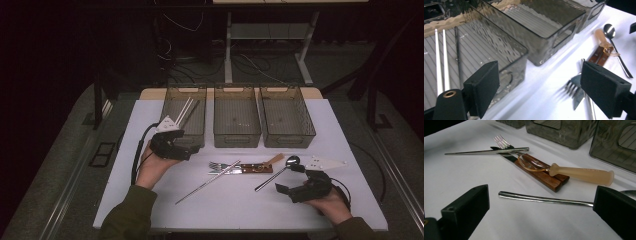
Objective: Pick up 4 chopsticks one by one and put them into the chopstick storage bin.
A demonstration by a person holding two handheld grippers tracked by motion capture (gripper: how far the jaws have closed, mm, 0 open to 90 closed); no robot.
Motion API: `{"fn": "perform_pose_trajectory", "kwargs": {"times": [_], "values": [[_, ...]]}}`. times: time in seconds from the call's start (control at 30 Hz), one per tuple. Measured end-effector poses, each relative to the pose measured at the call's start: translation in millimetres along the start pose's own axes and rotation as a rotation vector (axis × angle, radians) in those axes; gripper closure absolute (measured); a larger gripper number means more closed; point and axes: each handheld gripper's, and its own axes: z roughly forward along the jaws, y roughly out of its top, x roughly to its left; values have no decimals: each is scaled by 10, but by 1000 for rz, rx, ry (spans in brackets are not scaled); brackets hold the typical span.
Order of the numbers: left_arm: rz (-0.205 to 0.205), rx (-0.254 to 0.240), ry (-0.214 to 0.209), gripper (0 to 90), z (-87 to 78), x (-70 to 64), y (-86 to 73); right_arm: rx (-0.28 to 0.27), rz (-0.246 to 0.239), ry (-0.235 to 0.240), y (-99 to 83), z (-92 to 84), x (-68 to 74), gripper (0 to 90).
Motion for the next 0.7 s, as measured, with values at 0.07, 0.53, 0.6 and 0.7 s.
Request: {"fn": "perform_pose_trajectory", "kwargs": {"times": [0.07, 0.53, 0.6, 0.7], "values": [[17, 12, 7, 147, -11, -45, -25, 0, 2, 1, 1, -6, 1, 10], [37, 22, -25, 181, -80, -308, -274, 0, -1, -3, 0, -14, 5, 10], [41, 21, -26, 211, -86, -339, -318, 0, -1, -4, 0, -15, 8, 10], [48, 21, -49, 274, -94, -393, -380, -3, -2, -5, -1, -18, 6, 10]]}}
